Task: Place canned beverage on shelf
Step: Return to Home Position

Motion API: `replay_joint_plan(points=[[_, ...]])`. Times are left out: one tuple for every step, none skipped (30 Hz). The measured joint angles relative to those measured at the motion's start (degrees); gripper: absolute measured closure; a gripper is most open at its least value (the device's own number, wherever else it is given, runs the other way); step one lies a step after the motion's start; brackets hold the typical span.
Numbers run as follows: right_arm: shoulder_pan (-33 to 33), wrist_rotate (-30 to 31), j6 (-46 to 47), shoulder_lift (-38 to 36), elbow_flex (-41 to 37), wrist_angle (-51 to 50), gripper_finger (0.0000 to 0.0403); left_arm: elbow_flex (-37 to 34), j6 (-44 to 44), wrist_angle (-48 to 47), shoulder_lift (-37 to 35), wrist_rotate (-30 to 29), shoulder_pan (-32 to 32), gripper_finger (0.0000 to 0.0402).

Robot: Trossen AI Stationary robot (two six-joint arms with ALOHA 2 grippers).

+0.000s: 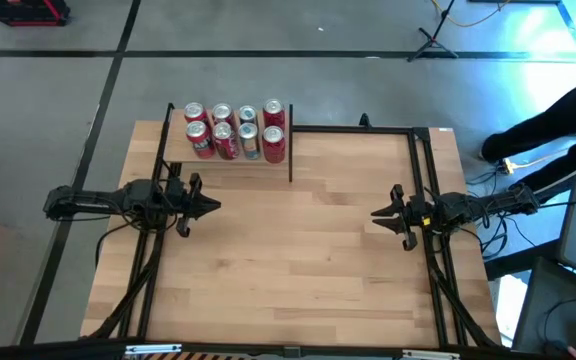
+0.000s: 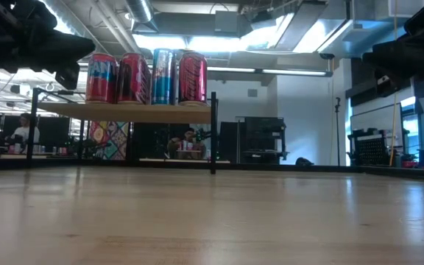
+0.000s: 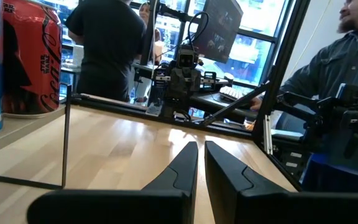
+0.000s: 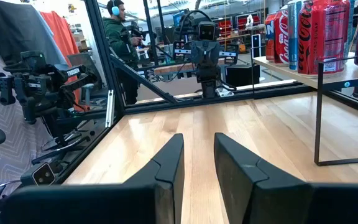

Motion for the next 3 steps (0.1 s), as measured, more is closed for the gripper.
replay_joint_plan(points=[[0.0, 0.0, 0.0, 0.0, 0.0, 0.0, 0.0326, 0.0, 0.0, 0.0, 0.0, 0.0, 0.0, 0.0378], [0.0, 0.0, 0.0, 0.0, 0.0, 0.0, 0.0326, 0.0, 0.0, 0.0, 0.0, 0.0, 0.0, 0.0378], [0.0, 0.0, 0.0, 0.0, 0.0, 0.0, 0.0326, 0.0, 0.0, 0.0, 0.0, 0.0, 0.0, 0.0378]])
